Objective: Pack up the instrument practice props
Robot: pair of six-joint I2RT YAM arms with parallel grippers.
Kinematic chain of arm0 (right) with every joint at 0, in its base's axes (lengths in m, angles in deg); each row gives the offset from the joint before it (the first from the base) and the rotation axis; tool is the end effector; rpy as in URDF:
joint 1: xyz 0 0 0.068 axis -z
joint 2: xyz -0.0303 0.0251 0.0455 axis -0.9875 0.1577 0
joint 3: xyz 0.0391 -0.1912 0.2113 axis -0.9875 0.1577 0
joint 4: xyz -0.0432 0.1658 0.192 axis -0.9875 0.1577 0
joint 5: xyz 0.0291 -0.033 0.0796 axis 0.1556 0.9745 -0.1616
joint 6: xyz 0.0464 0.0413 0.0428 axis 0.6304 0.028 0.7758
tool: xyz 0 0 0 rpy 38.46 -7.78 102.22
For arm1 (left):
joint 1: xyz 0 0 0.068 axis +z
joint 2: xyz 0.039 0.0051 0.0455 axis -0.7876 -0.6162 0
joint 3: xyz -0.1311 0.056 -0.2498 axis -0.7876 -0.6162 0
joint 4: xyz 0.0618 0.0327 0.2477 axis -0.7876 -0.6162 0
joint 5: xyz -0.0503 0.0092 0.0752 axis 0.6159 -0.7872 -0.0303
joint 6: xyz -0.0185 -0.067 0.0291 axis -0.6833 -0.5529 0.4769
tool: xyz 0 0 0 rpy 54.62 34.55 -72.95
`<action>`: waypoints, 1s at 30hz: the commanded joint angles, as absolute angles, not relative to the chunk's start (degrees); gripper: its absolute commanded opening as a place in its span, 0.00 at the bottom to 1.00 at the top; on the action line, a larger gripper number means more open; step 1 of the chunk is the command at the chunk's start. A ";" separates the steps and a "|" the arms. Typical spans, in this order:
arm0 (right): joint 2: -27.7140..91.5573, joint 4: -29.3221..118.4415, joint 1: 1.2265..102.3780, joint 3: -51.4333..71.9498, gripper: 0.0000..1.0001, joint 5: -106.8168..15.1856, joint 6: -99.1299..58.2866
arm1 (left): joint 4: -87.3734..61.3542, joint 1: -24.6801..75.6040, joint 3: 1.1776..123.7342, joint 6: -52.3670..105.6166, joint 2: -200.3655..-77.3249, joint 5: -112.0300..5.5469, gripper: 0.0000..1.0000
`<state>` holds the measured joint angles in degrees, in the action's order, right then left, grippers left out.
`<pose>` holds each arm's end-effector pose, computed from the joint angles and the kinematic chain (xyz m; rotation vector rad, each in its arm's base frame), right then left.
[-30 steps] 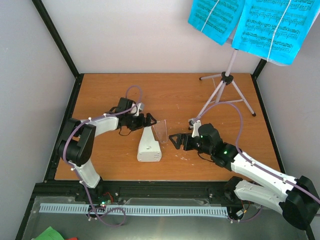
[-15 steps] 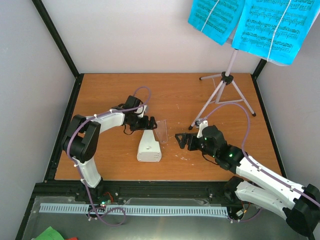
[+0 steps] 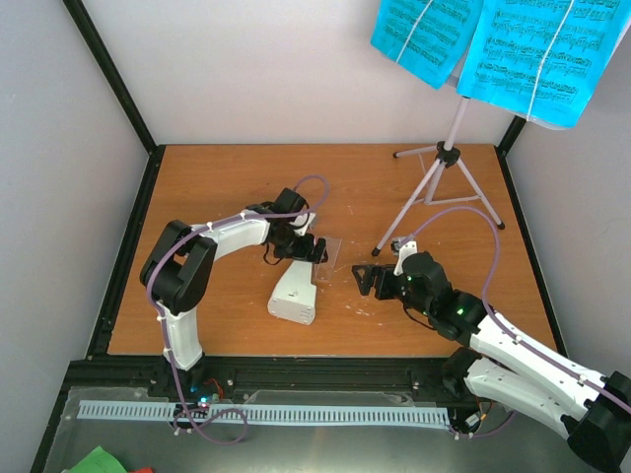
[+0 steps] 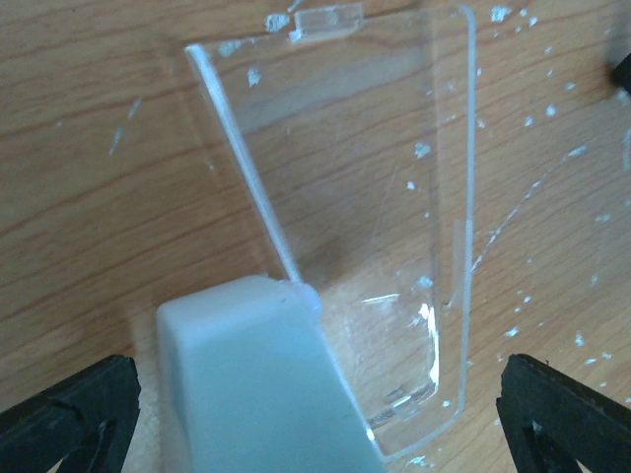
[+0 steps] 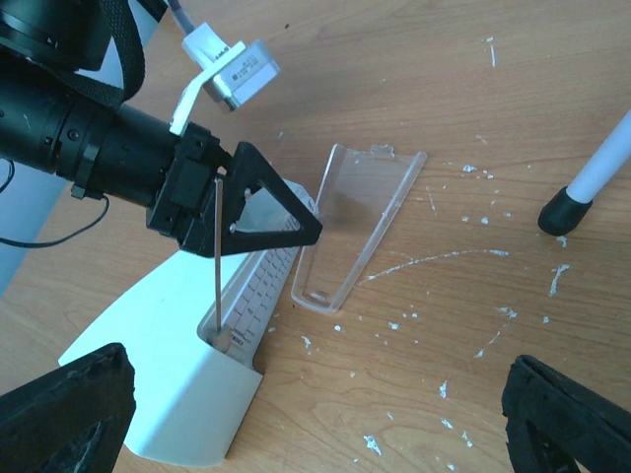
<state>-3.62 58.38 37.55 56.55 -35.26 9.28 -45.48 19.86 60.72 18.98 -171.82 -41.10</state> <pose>0.1407 0.1285 0.2333 -0.1000 2.2011 0.7638 0.3136 -0.2229 0.1537 0.4204 2.8424 -0.7039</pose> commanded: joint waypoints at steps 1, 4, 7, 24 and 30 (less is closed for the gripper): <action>-5.65 58.92 37.34 57.33 1.00 -32.95 9.87 | -51.21 17.87 64.10 22.12 -172.12 -48.03 1.00; -6.15 59.29 37.34 57.53 1.00 -32.56 9.83 | -53.98 16.68 64.85 22.71 -171.87 -52.68 0.99; -6.44 59.51 37.34 57.55 1.00 -32.45 9.89 | -54.61 16.54 64.55 22.36 -170.95 -54.61 0.99; -6.64 59.39 37.33 58.73 1.00 -31.83 10.56 | -58.57 13.92 68.95 23.08 -173.41 -58.52 0.84; -6.62 59.18 37.34 59.30 1.00 -31.72 10.82 | -58.86 13.52 69.42 23.39 -174.97 -58.82 0.83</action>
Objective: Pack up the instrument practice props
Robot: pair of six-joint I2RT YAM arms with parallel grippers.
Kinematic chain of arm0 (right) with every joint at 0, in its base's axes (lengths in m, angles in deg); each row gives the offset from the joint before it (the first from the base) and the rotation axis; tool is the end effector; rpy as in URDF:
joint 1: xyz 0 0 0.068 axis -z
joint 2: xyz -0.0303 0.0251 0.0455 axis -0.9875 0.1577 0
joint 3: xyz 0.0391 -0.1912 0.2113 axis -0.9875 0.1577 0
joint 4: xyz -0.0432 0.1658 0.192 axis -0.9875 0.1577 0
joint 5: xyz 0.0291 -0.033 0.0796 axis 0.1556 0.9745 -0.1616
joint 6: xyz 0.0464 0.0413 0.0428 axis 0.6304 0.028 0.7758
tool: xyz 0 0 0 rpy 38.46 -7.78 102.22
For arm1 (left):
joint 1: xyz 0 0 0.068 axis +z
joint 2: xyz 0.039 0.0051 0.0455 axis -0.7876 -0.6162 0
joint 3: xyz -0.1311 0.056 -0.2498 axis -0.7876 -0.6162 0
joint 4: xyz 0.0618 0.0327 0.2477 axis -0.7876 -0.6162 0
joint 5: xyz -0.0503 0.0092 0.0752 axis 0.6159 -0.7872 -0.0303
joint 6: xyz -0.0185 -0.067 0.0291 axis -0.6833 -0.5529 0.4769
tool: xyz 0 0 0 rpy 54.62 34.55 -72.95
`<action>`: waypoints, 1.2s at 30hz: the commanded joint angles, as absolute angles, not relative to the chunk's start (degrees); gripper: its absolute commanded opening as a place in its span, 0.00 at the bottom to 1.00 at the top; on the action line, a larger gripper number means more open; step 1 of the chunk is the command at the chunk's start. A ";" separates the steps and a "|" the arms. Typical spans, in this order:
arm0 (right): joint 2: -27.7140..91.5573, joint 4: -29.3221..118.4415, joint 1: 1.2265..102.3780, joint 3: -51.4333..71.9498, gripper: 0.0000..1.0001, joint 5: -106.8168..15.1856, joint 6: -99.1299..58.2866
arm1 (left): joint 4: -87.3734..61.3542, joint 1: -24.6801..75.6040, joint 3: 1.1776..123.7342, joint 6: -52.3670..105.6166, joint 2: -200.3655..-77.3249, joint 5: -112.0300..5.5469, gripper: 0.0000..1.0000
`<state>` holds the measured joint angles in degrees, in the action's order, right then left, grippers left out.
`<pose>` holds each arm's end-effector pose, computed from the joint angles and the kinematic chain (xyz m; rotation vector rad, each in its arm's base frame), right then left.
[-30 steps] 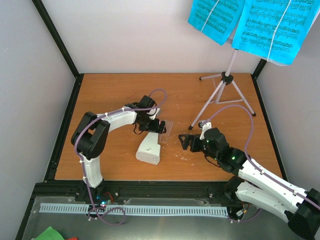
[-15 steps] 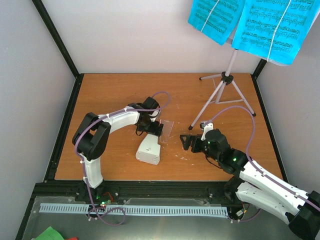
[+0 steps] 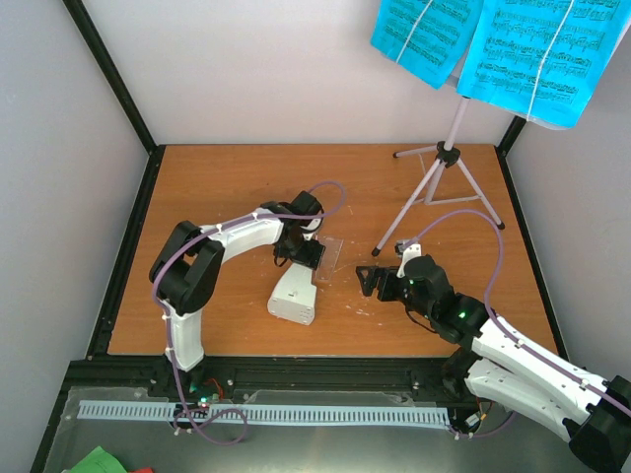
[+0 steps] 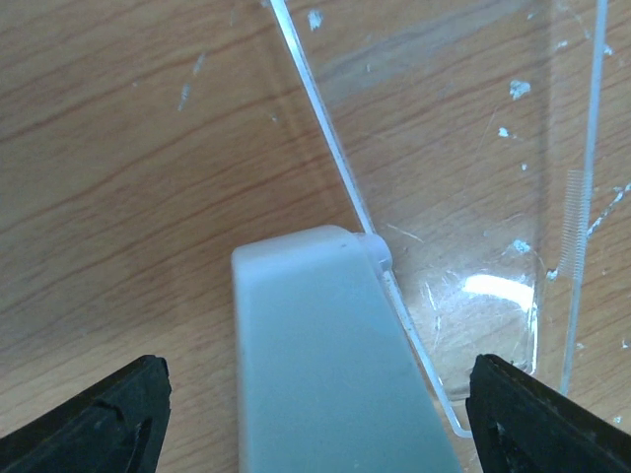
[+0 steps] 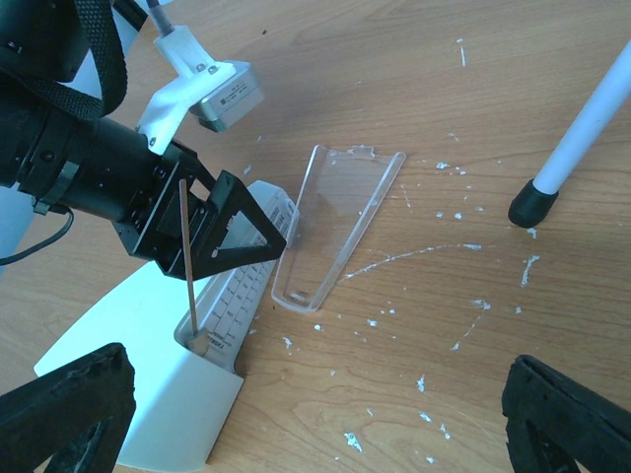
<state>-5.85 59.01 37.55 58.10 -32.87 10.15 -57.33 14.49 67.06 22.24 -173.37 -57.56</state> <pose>0.1370 0.1213 0.2287 -0.0567 2.1914 0.7331 0.3023 -0.2372 0.1617 0.5600 2.8794 -0.2593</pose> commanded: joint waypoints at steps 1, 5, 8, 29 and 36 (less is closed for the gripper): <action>-6.62 59.17 37.34 59.39 1.00 -31.73 10.82 | -58.90 13.46 69.47 23.43 -175.24 -58.90 0.82; -6.75 59.17 37.34 59.74 1.00 -31.51 11.00 | -59.10 13.17 69.73 23.54 -175.78 -59.83 0.77; -6.95 59.25 37.34 59.62 1.00 -31.24 11.02 | -59.15 13.12 69.83 23.53 -175.55 -59.97 0.71; -5.55 57.47 37.42 57.04 1.00 -33.04 14.94 | -38.77 13.03 50.10 27.25 -151.84 -49.09 0.36; -0.14 53.54 37.42 54.45 1.00 -40.12 17.98 | -33.22 12.00 43.36 33.63 -143.47 -37.56 0.36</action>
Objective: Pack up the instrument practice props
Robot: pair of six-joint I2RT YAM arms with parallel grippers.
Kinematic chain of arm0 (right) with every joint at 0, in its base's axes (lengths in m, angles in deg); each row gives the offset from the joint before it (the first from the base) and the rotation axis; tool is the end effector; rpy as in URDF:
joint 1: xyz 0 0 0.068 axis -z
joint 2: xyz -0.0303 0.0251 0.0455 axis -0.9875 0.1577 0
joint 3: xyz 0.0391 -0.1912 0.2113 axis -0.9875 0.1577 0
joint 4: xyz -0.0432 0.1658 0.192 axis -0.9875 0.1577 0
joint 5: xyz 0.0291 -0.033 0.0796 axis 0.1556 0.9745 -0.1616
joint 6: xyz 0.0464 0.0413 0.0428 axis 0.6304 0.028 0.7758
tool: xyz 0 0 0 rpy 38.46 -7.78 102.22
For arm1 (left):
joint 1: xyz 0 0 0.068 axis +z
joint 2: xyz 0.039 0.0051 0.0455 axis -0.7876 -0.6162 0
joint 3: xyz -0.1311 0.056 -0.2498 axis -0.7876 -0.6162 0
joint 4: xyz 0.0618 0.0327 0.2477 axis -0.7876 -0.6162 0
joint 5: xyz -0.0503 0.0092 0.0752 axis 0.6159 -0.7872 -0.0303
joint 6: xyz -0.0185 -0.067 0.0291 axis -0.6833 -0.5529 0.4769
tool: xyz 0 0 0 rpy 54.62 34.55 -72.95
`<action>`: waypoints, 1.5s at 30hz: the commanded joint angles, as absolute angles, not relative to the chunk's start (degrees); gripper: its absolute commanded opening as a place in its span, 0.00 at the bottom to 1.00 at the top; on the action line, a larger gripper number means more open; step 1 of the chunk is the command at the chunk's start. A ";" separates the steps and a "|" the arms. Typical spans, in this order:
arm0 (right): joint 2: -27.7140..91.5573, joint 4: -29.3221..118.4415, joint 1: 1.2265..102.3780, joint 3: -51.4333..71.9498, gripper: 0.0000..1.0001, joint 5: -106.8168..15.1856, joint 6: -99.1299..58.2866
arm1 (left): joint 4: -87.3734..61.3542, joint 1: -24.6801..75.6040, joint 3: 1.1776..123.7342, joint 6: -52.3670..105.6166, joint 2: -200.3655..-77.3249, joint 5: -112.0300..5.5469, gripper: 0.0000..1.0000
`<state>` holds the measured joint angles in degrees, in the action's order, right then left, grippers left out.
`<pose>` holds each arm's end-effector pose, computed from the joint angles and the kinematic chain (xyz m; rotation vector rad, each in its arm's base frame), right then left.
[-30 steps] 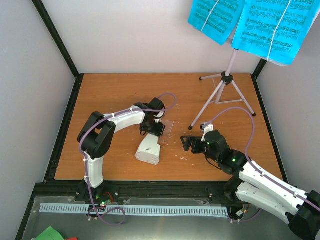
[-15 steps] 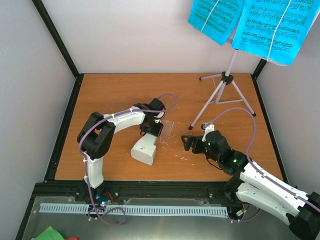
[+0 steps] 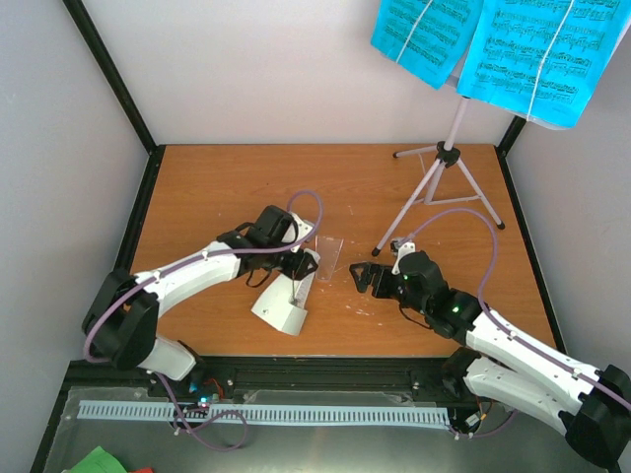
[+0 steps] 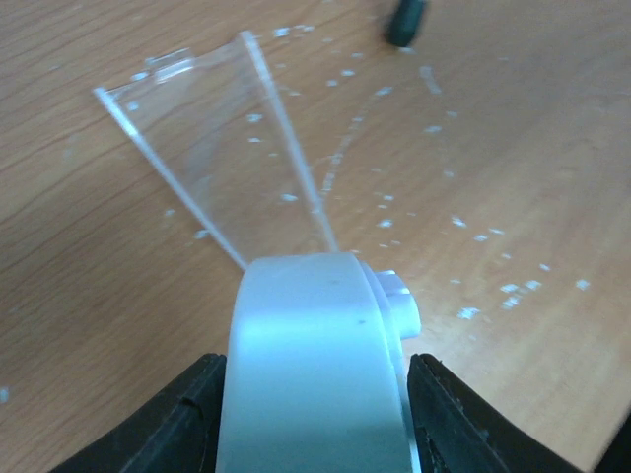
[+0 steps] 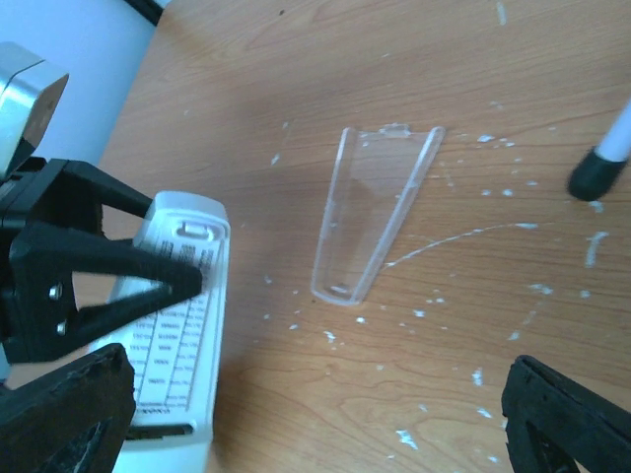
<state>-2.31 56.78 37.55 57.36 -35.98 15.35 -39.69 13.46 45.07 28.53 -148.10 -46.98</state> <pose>0.1427 0.1315 0.2275 0.0086 2.2333 0.8279 0.2338 -0.2063 0.2134 0.7508 2.4943 -0.6431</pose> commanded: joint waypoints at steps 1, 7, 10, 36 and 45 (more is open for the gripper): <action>0.53 53.21 37.42 54.10 1.00 -40.95 18.14 | -32.49 11.59 42.75 34.49 -142.56 -36.31 0.36; 3.39 49.82 37.42 52.54 0.94 -46.48 19.73 | -28.76 9.17 39.96 36.29 -138.20 -32.84 0.36; 4.40 48.21 37.40 52.53 0.90 -49.08 21.63 | -28.43 6.97 39.16 37.39 -137.06 -33.17 0.36; 13.42 45.93 35.69 49.95 0.64 -61.24 22.42 | -27.16 3.09 38.66 38.51 -138.17 -35.58 0.36; 14.52 45.84 35.51 49.70 0.39 -60.73 21.82 | -27.24 2.92 38.69 38.52 -138.15 -36.22 0.43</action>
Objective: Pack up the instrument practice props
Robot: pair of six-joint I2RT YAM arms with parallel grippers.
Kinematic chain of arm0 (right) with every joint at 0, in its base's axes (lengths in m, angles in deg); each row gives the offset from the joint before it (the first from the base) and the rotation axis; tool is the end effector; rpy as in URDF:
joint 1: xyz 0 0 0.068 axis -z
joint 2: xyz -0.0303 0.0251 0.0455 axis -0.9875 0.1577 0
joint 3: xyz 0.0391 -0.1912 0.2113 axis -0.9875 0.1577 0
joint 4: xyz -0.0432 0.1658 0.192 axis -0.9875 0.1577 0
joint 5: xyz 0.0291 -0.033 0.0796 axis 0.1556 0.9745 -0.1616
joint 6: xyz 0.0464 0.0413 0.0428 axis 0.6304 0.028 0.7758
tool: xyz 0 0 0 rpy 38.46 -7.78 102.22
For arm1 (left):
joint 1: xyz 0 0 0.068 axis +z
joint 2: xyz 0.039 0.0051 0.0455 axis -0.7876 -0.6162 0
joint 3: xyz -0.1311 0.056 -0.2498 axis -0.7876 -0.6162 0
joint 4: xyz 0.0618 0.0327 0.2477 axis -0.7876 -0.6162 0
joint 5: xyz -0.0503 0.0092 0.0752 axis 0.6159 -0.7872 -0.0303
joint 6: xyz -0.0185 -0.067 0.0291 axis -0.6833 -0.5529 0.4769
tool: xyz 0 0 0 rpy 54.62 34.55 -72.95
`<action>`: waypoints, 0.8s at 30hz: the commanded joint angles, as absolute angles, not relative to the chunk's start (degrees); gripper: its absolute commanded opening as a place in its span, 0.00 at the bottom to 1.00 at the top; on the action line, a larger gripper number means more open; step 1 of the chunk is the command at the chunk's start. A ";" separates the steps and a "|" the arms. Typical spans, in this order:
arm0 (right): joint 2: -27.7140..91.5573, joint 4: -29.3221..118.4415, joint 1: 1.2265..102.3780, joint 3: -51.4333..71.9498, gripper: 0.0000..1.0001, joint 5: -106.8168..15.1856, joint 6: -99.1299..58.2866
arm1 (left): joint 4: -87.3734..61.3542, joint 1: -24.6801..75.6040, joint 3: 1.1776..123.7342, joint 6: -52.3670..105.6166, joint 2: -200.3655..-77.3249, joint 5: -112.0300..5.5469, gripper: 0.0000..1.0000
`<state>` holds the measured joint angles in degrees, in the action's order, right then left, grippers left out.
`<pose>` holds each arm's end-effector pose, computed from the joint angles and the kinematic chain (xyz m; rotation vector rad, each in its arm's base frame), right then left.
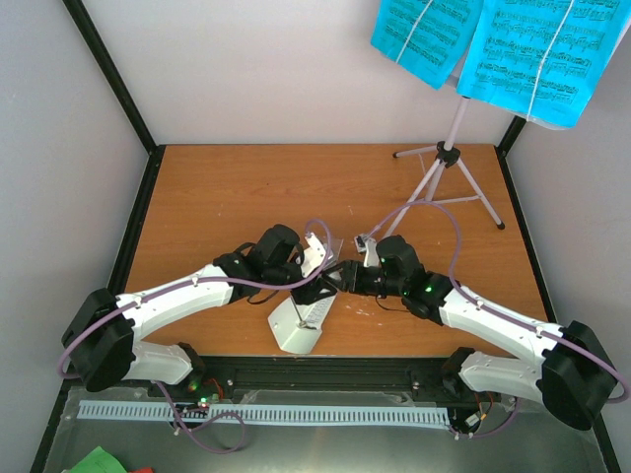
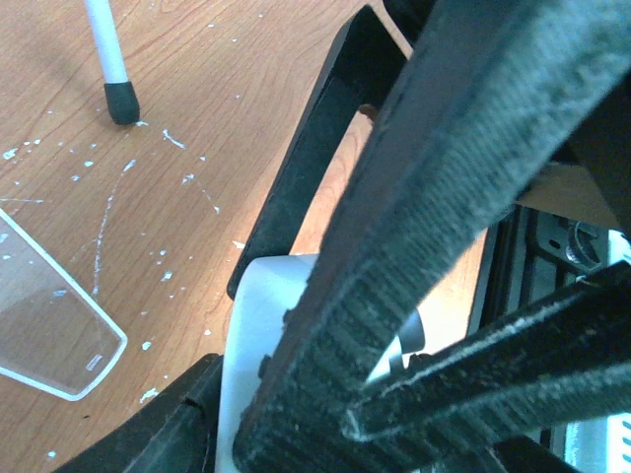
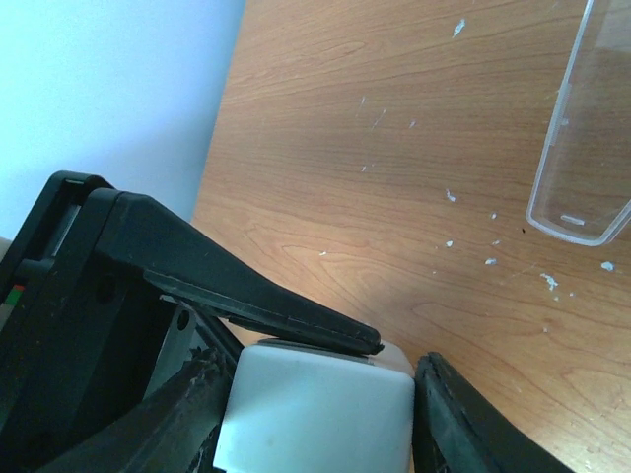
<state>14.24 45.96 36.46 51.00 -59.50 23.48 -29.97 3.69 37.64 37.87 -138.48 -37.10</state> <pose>0.1621 0.1915 0.2335 -0.1257 2.3823 1.3022 0.1708 -0.2310 0.2355 1.1837 2.1010 -0.9072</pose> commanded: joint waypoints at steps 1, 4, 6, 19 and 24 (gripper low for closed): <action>14.29 46.12 35.45 49.79 0.37 -60.15 21.69 | -27.25 2.91 38.70 38.44 -138.15 -36.22 0.47; 12.97 47.74 35.49 49.81 0.35 -58.04 20.39 | -27.37 2.96 38.94 38.08 -138.16 -36.21 0.66; 11.75 49.88 35.50 49.53 0.33 -56.18 19.28 | -27.08 2.88 39.14 37.59 -137.73 -36.05 0.78; 2.63 64.13 35.49 48.40 0.31 -45.06 15.90 | -22.15 3.21 42.65 28.92 -131.55 -42.41 0.99; -1.01 68.71 35.49 47.75 0.30 -40.35 14.87 | -21.79 6.04 42.20 26.20 -129.89 -46.11 1.00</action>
<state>1.76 62.86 35.83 49.69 -46.38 16.47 -23.91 4.02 40.33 29.98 -131.77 -42.63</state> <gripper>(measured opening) 0.449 0.994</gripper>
